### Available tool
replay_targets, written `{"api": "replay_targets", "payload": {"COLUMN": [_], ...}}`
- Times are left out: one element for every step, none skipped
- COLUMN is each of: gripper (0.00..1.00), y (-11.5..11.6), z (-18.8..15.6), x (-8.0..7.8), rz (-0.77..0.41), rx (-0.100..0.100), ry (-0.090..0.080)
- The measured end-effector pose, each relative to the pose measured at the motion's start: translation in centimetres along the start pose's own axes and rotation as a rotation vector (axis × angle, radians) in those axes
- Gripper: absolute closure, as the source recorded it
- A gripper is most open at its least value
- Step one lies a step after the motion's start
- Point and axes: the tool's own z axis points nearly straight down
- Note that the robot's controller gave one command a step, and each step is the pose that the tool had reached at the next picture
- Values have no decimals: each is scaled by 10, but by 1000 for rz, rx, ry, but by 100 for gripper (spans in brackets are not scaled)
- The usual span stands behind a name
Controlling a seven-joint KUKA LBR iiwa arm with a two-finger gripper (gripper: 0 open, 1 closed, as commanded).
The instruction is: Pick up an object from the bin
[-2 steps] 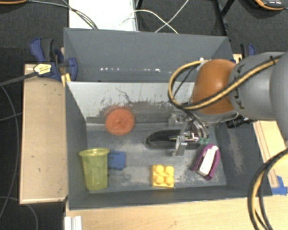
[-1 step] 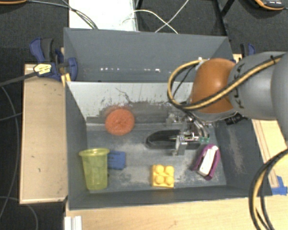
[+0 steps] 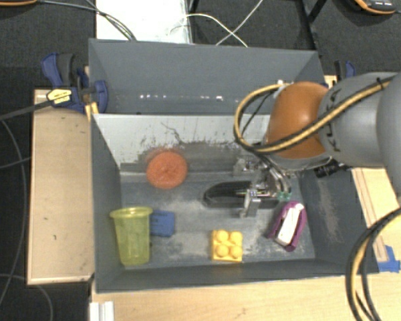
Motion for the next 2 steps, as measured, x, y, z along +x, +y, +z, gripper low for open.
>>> {"api": "replay_targets", "payload": {"gripper": [100, 100], "y": [2, 2], "z": [-1, -1], "x": [-2, -2], "rz": [-48, -48], "rx": [0, 0], "ry": [-5, -5]}}
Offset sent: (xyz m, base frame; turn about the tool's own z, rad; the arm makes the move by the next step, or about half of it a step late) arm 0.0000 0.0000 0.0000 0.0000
